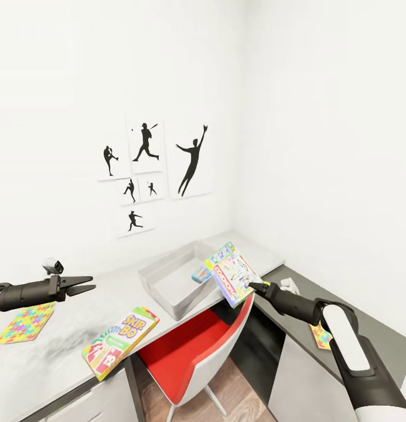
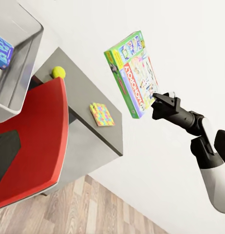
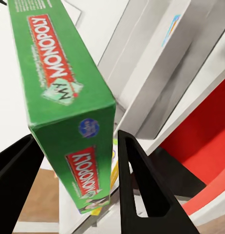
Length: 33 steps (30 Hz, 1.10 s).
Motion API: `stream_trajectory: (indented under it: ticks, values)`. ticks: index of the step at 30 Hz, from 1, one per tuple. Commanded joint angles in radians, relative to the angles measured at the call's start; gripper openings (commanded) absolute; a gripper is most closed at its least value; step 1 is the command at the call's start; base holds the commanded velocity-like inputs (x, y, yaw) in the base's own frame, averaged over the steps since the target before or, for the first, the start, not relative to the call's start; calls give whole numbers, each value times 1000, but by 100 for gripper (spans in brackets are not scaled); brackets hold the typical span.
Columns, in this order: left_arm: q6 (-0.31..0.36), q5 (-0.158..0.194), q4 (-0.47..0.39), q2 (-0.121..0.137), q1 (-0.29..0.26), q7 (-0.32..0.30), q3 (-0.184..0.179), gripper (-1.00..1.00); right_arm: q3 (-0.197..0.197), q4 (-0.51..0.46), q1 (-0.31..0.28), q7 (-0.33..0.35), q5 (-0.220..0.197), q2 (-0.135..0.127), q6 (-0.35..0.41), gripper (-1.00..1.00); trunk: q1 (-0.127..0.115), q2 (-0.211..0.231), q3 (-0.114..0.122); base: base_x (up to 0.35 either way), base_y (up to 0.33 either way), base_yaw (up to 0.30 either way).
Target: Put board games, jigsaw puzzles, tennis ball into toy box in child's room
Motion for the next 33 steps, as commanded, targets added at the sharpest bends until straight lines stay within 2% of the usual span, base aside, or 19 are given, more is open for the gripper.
stream_trajectory:
  ticks: [1, 8, 26, 33]
  values:
    - [10, 0, 0, 0, 0, -4, 0, 100, -1, 0, 0, 5, 4, 0, 5, -100, 0, -1, 0, 6, 1, 0]
    - [11, 0, 0, 0, 0, -4, 0, 100, -1, 0, 0, 5, 4, 0, 5, -100, 0, -1, 0, 13, 0, 85]
    - [9, 0, 0, -1, 0, -4, 0, 100, 11, -58, 0, 3, 3, 0, 5, -100, 0, -1, 0, 25, 0, 274]
    - [9, -1, 0, -1, 0, -4, 0, 100, 18, -58, 0, 3, 3, 0, 5, -100, 0, -1, 0, 0, 0, 62]
